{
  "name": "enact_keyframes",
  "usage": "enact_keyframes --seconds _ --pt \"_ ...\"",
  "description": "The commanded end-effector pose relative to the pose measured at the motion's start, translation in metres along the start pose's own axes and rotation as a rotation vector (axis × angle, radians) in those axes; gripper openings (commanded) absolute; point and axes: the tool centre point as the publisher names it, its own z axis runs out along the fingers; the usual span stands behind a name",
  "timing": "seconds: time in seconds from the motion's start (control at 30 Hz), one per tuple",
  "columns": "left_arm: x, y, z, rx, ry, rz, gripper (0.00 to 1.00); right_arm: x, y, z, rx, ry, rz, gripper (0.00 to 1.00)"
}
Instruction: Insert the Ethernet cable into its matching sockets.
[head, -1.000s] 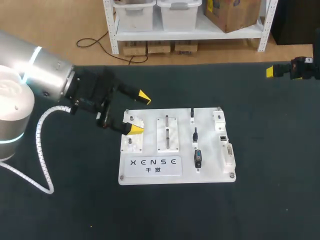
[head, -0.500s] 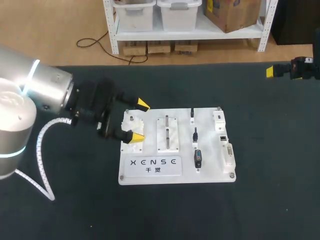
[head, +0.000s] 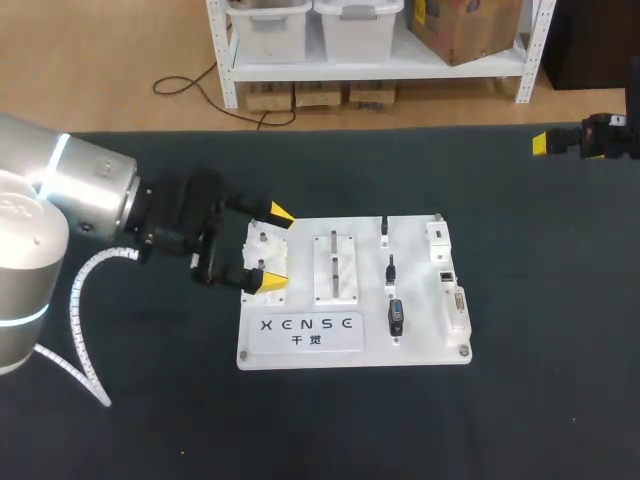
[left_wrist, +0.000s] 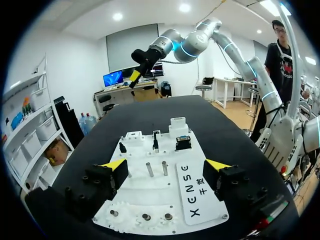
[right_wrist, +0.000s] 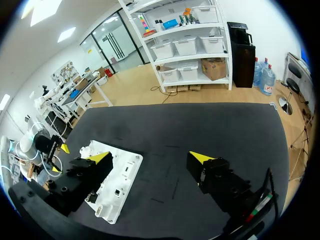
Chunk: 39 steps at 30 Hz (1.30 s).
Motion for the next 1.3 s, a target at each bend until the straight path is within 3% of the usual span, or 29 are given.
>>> enact_keyframes --seconds 0.03,0.17,0.33,0.6,0.83,1.0,1.3 --pt "0.001 0.000 0.001 -0.003 -0.003 0.002 1.00 -0.001 0.010 0.004 -0.003 0.023 -0.038 1.00" --pt "0.001 0.000 0.001 -0.003 -0.003 0.002 1.00 0.002 0.062 0.028 0.021 0.098 -0.045 1.00" --pt "0.001 0.000 0.001 -0.003 -0.003 0.002 1.00 0.021 0.124 0.047 0.048 0.190 -0.028 1.00" --pt "0.001 0.000 0.001 -0.003 -0.003 0.002 1.00 0.060 0.171 0.072 0.154 0.332 0.019 1.00" --pt "0.001 0.000 0.001 -0.003 -0.003 0.002 1.00 0.099 0.186 0.090 0.271 0.454 0.007 1.00" --pt "0.001 0.000 0.001 -0.003 -0.003 0.002 1.00 0.124 0.181 0.101 0.337 0.518 0.022 1.00" --pt "0.001 0.000 0.001 -0.003 -0.003 0.002 1.00 0.141 0.167 0.118 0.399 0.540 -0.012 1.00"
